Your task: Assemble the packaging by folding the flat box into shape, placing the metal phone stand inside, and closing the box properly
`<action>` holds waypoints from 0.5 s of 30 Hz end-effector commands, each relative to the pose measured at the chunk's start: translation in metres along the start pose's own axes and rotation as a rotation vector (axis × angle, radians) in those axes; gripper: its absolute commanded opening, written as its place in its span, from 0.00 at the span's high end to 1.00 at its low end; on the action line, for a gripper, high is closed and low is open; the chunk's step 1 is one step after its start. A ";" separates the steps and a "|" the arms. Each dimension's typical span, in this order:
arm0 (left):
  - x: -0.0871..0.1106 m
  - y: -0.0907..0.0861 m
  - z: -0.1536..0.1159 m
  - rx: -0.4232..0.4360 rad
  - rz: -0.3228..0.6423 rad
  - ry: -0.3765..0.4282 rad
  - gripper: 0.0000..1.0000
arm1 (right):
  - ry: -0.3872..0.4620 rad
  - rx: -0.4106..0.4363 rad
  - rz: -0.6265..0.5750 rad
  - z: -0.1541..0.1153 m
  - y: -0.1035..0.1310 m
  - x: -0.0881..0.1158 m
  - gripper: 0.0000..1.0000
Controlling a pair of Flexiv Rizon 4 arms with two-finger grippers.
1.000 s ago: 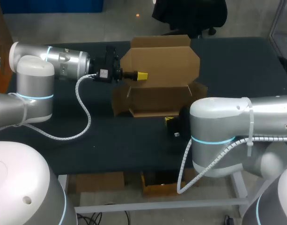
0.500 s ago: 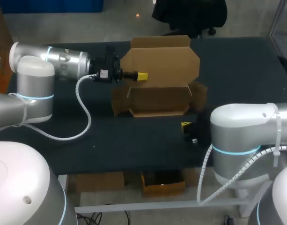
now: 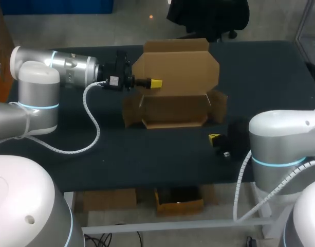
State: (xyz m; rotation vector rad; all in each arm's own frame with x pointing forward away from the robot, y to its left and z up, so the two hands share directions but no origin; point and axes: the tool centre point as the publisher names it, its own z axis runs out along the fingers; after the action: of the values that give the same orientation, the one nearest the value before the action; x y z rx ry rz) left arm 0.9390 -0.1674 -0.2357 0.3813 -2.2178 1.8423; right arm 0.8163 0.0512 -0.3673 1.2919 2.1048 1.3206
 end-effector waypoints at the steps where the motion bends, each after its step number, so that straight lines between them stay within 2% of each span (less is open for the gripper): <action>1: -0.001 0.003 0.000 0.000 0.000 0.000 1.00 | 0.101 -0.029 -0.004 -0.066 -0.006 -0.006 1.00; 9: -0.001 0.003 0.000 0.000 0.000 0.000 1.00 | 0.144 -0.011 -0.036 -0.081 -0.004 -0.009 1.00; 15: -0.001 0.003 0.000 0.000 0.000 0.000 1.00 | 0.132 0.007 -0.049 -0.094 -0.002 -0.011 1.00</action>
State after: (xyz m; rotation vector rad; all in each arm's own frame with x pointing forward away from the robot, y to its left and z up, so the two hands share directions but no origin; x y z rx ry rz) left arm 0.9390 -0.1674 -0.2358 0.3814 -2.2179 1.8423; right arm 0.7956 0.0280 -0.3544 1.1958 2.1853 1.3835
